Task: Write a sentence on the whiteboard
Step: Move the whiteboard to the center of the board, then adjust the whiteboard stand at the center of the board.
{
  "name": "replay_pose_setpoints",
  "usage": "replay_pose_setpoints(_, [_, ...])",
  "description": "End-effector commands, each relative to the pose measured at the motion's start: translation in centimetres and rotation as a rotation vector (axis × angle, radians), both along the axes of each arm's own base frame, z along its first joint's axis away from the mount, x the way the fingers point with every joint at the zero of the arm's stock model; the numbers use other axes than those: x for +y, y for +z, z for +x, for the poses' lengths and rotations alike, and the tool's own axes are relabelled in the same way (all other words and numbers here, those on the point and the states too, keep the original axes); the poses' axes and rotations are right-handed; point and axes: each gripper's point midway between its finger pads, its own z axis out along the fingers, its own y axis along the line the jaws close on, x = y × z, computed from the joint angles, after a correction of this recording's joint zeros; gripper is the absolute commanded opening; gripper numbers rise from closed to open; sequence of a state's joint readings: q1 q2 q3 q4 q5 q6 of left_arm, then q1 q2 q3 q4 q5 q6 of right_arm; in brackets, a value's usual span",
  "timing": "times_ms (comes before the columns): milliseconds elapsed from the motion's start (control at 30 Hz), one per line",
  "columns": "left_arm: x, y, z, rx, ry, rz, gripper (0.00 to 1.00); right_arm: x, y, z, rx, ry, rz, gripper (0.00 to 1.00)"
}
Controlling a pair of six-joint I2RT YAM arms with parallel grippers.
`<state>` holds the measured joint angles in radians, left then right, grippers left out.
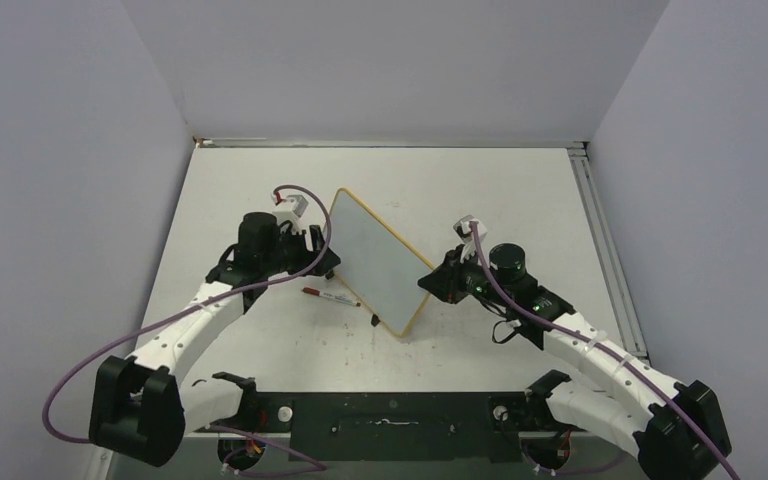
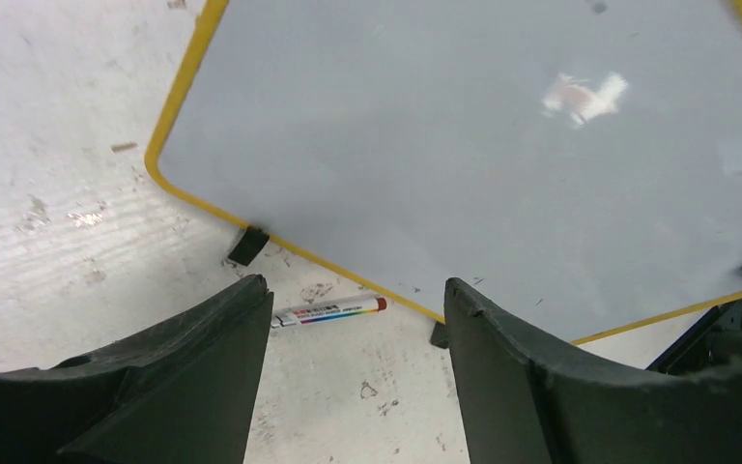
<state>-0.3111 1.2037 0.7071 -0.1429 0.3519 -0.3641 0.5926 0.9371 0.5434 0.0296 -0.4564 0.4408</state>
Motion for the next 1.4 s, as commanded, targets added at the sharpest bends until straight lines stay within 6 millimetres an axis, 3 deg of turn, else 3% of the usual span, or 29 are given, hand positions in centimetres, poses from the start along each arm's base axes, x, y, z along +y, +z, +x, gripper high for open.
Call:
replay_pose_setpoints(0, [1.6, 2.6, 0.5, -0.075, 0.094, 0.002, 0.64, 0.6, 1.4, 0.3, -0.035, 0.104, -0.001, 0.05])
replay_pose_setpoints(233, [2.0, 3.7, -0.3, -0.079, 0.2, -0.113, 0.64, 0.9, 1.6, 1.2, -0.03, 0.207, -0.034, 0.05])
replay_pose_setpoints(433, [2.4, 2.9, 0.0, -0.102, 0.277, -0.176, 0.64, 1.4, 1.2, 2.3, -0.044, 0.256, -0.088, 0.05])
replay_pose_setpoints(633, [3.5, -0.2, -1.1, -0.059, 0.366, -0.189, 0.64, 1.9, 1.2, 3.1, -0.064, 0.297, -0.112, 0.05])
replay_pose_setpoints(800, [4.3, -0.3, -1.5, -0.077, 0.405, -0.193, 0.65, 2.1, 0.3, 4.0, -0.049, 0.323, -0.154, 0.05])
replay_pose_setpoints(933, [3.6, 0.1, -1.2, -0.114, 0.35, -0.204, 0.69, 1.9, 1.1, 4.8, -0.073, 0.294, -0.141, 0.06])
replay_pose_setpoints(1000, [3.2, -0.1, -0.9, -0.119, 0.316, -0.19, 0.67, 1.6, 1.6, 5.1, -0.086, 0.264, -0.139, 0.18])
replay_pose_setpoints(1167, [3.1, -1.5, -0.2, -0.147, 0.294, -0.102, 0.61, 0.8, 2.9, 4.9, -0.121, 0.21, -0.128, 0.57])
replay_pose_setpoints(1367, [2.3, -2.8, 0.1, -0.173, 0.269, -0.025, 0.6, 0.0, 4.5, 4.8, -0.166, 0.16, -0.112, 0.79])
